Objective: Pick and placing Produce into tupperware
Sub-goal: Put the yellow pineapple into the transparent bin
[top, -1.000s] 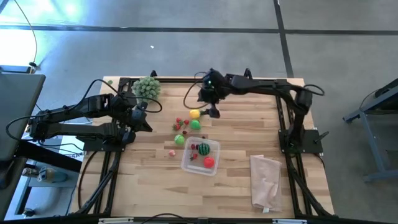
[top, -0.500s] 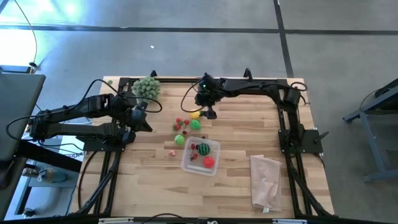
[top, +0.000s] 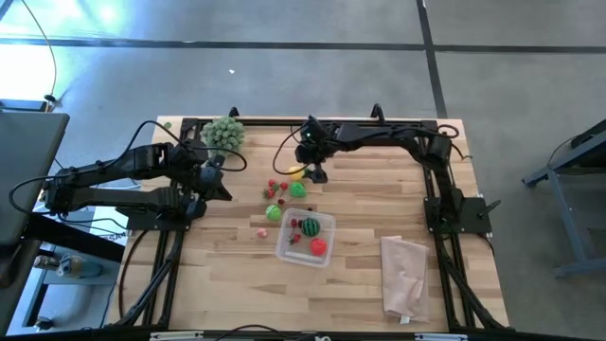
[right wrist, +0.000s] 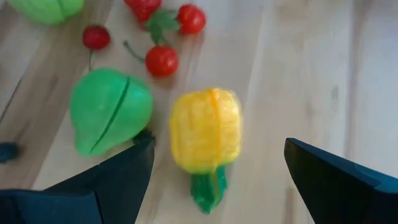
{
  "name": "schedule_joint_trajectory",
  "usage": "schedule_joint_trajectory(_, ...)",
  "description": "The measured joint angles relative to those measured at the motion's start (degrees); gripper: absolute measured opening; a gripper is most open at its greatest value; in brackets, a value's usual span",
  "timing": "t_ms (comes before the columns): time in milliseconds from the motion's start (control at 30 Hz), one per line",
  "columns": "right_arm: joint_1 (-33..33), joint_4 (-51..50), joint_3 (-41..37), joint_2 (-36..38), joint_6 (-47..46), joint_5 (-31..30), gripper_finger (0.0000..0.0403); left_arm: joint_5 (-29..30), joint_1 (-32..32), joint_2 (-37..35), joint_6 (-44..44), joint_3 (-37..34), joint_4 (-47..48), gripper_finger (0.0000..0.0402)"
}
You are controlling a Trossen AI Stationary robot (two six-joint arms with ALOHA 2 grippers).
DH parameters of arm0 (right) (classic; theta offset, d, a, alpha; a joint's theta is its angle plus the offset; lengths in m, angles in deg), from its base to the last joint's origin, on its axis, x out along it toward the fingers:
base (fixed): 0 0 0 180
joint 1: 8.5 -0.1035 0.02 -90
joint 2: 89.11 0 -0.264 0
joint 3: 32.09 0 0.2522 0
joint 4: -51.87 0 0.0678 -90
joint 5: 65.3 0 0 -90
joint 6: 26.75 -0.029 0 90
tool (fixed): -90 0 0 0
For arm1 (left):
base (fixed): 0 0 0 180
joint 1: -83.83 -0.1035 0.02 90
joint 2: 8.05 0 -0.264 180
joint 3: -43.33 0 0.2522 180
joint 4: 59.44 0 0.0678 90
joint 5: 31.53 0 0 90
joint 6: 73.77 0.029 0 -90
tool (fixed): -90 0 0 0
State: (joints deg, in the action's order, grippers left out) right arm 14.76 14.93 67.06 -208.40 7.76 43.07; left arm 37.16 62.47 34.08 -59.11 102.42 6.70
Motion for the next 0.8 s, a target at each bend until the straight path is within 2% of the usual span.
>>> schedule_joint_trajectory(333,-2.2,0.0,0.0,-0.4,-1.6,-4.0,0.0349,0.0,0.0,0.0,0.0,0.0,0.0,0.0014)
schedule_joint_trajectory(800,-4.3,1.2,0.0,-0.4,-10.2,-8.9,0.0349,0.0,0.0,0.0,0.0,0.0,0.0,0.0014)
